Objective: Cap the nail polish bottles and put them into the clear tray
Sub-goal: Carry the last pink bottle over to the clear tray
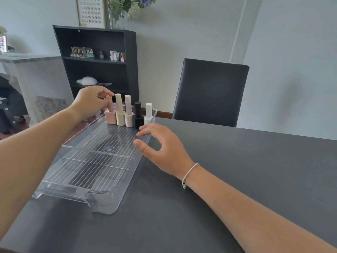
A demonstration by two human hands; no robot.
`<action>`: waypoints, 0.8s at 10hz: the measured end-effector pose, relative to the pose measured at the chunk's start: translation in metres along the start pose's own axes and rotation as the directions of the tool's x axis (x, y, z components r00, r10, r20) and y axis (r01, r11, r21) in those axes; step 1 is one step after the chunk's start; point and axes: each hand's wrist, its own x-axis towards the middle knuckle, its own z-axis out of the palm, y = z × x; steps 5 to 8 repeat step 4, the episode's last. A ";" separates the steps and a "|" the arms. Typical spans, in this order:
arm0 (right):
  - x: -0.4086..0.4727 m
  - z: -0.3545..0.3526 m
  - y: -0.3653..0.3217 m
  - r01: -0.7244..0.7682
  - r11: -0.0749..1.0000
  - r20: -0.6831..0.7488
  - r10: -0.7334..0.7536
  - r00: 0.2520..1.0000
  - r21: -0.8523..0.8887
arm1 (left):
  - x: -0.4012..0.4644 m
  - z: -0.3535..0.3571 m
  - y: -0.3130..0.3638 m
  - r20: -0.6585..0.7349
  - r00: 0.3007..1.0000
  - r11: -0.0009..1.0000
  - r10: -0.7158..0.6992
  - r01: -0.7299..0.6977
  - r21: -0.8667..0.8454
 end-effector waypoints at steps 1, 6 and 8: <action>0.000 0.000 0.000 0.007 1.000 -0.005 -0.007 1.000 -0.002 | 0.000 0.000 0.001 -0.006 1.000 1.000 0.008 -0.008 0.000; 0.000 -0.002 -0.005 0.011 1.000 -0.010 -0.011 1.000 -0.009 | -0.002 -0.001 0.005 0.006 1.000 1.000 -0.017 0.017 0.016; 0.000 -0.002 -0.005 0.011 1.000 -0.010 -0.011 1.000 -0.009 | -0.002 -0.001 0.005 0.006 1.000 1.000 -0.017 0.017 0.016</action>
